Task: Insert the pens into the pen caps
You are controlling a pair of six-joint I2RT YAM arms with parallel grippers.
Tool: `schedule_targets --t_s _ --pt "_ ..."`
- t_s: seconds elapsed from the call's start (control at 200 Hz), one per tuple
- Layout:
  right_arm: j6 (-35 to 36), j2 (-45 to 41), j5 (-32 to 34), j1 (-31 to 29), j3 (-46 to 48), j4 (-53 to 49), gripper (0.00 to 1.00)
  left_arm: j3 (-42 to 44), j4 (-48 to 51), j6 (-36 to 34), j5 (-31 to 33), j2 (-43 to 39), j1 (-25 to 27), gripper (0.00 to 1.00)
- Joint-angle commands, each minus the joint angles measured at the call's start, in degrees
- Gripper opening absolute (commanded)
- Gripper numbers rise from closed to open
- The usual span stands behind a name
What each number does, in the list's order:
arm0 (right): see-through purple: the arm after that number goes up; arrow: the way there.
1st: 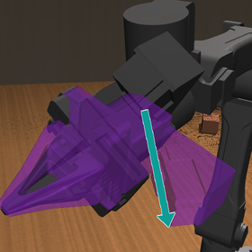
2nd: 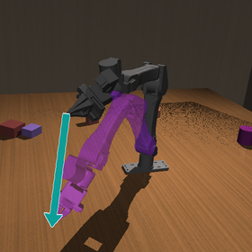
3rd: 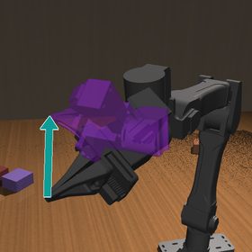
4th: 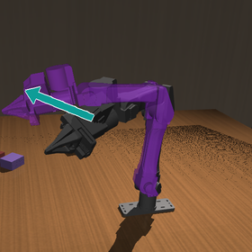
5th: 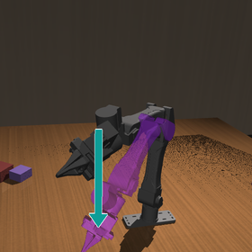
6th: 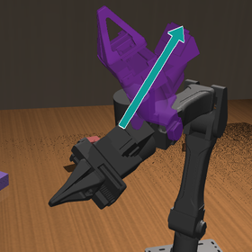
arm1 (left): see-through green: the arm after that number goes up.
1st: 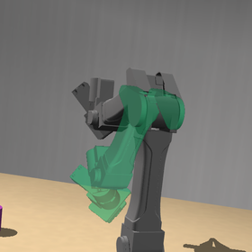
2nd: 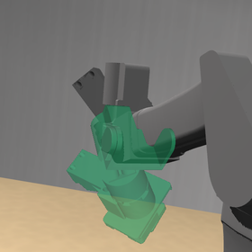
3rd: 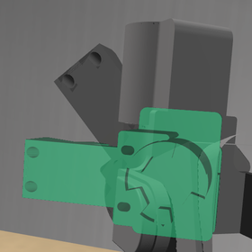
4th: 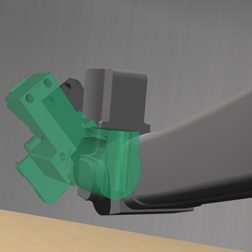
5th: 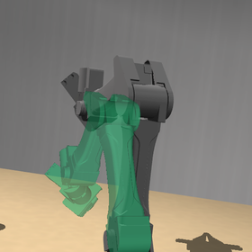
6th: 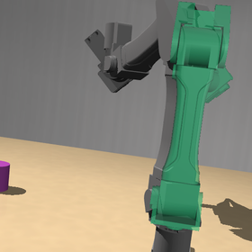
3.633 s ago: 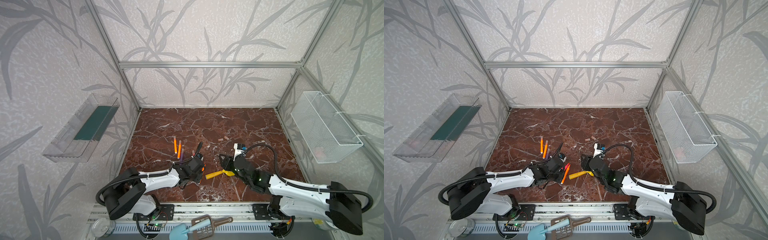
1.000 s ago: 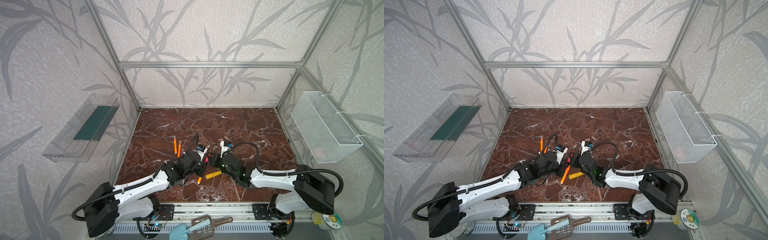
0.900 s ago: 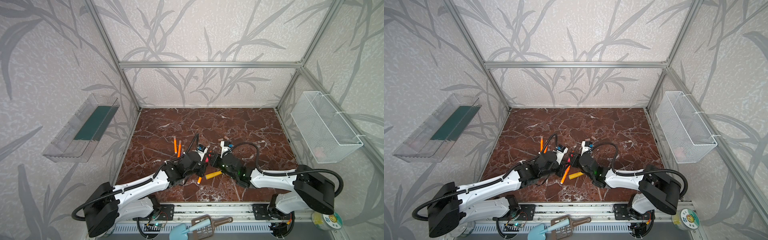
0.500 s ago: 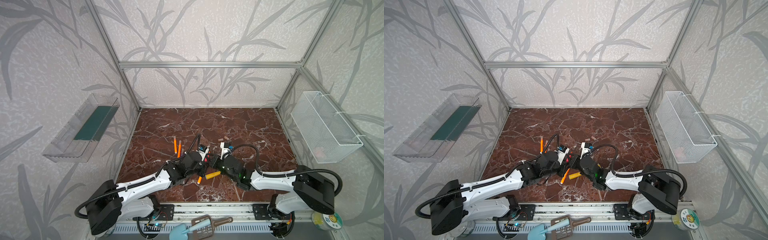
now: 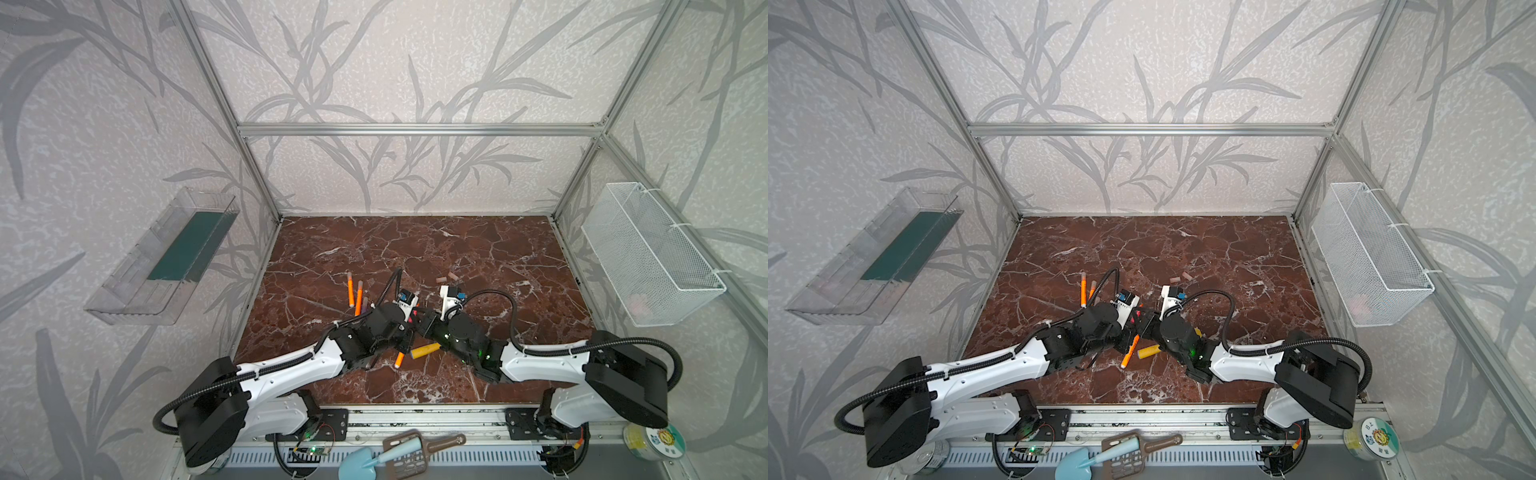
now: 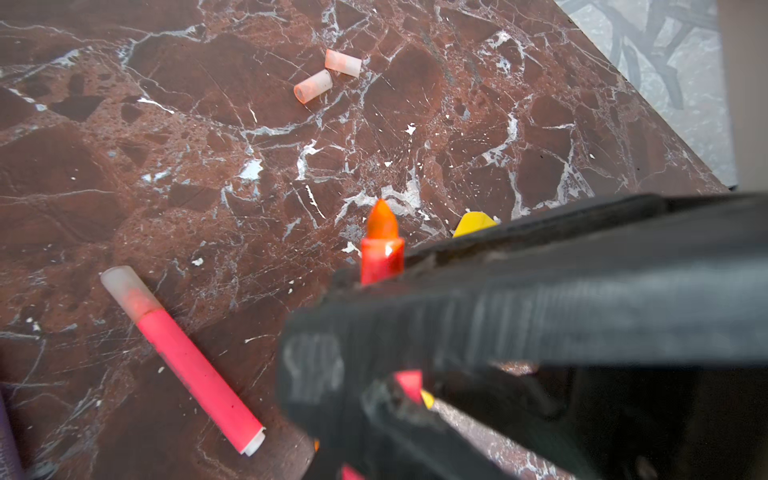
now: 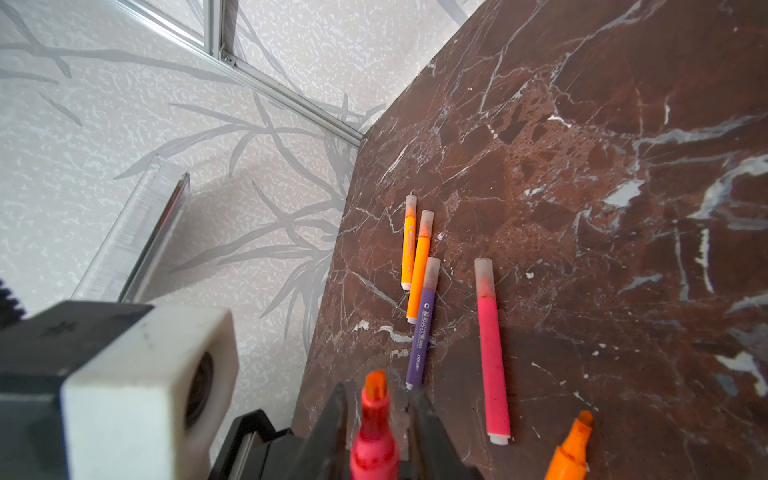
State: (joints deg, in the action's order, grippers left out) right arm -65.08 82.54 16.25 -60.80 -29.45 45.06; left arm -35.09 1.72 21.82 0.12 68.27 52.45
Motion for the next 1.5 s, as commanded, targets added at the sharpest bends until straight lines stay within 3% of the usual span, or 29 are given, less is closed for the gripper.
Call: schedule_targets --t_s 0.0,0.09,0.195,0.305,0.425,0.565,0.785,1.224,1.494 --pt "1.83 -2.95 5.27 -0.11 2.1 -0.78 0.46 0.1 1.11 1.06 4.15 -0.94 -0.1 0.0" --pt "3.16 -8.28 4.96 4.09 2.42 -9.84 0.52 0.69 2.28 2.06 5.63 -1.56 -0.43 0.0" --pt "5.11 -14.42 3.31 10.57 -0.18 -25.38 0.56 1.82 1.49 3.08 2.97 -1.22 -0.63 0.0" --pt "8.95 -17.47 2.15 16.77 -2.36 -34.62 0.59 0.99 0.02 0.87 1.35 0.3 -0.84 0.0" --pt "11.45 -15.57 -2.73 23.98 -4.46 -36.93 0.62 -5.13 0.94 -1.7 1.97 4.57 -2.49 0.0" --pt "14.54 -6.25 -11.87 30.45 -13.01 -39.65 0.61 -12.47 2.63 -3.1 1.73 11.85 -6.48 0.0" --pt "20.1 8.34 -16.2 30.64 -27.01 -49.65 0.56 -18.81 8.96 -3.8 5.02 16.8 -10.0 0.0" --pt "24.0 20.92 -18.36 30.4 -36.94 -58.03 0.52 -8.4 3.08 0.99 1.91 10.92 -10.08 0.0" --pt "24.85 27.41 -14.82 30.3 -43.94 -64.07 0.5 -4.51 2.59 0.31 1.32 5.8 -10.06 0.0"
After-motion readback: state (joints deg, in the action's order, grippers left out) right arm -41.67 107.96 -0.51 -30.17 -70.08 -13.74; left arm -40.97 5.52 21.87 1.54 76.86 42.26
